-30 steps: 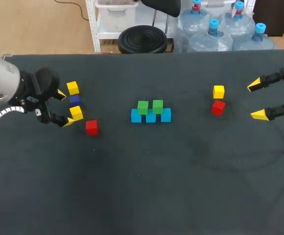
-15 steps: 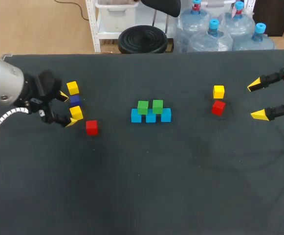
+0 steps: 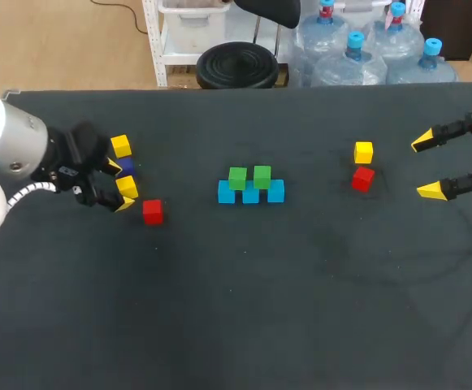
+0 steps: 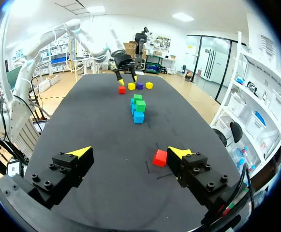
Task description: Place the blue cubes, place green cubes on the blue cubes, place the yellow cubes on the green cubes, then place the red cubes on the yellow cubes, and place purple cube on the red cubes.
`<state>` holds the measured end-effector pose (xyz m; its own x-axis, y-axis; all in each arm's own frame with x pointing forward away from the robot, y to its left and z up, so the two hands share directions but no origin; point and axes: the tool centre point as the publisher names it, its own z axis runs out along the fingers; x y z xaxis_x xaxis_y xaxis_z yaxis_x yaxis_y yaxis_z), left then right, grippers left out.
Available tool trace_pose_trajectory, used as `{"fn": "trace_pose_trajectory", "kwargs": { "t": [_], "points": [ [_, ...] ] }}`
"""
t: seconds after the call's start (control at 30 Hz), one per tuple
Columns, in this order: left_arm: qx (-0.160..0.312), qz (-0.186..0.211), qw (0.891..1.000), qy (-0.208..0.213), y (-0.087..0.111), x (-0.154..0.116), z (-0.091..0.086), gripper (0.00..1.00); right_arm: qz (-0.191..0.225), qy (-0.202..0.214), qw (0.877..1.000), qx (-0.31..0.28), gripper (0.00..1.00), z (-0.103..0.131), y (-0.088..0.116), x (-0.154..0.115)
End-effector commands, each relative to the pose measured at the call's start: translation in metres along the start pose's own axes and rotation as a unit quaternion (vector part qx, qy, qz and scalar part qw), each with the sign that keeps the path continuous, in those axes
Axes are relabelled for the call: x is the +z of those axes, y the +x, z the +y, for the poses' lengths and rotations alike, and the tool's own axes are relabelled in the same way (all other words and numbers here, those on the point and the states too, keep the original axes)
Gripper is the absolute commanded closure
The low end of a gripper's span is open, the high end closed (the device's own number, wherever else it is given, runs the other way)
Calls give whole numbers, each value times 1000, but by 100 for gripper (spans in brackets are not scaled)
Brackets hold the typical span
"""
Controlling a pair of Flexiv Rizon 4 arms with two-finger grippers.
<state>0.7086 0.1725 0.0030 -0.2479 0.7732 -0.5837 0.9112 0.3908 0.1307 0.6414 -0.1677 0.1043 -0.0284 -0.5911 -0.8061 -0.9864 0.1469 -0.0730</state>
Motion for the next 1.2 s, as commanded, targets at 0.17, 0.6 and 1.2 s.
{"fn": "trace_pose_trajectory", "kwargs": {
  "t": [0.17,0.6,1.2],
  "points": [
    [0,-6,1000,2,5,6,4,40,-1,0,1000,0,0,0,0,1],
    [-8,-4,1000,1,7,8,7,58,-1,0,1000,0,0,0,0,1],
    [4,-7,1000,-4,-18,-14,0,100,-1,0,1000,0,0,0,0,1]
  ]
}}
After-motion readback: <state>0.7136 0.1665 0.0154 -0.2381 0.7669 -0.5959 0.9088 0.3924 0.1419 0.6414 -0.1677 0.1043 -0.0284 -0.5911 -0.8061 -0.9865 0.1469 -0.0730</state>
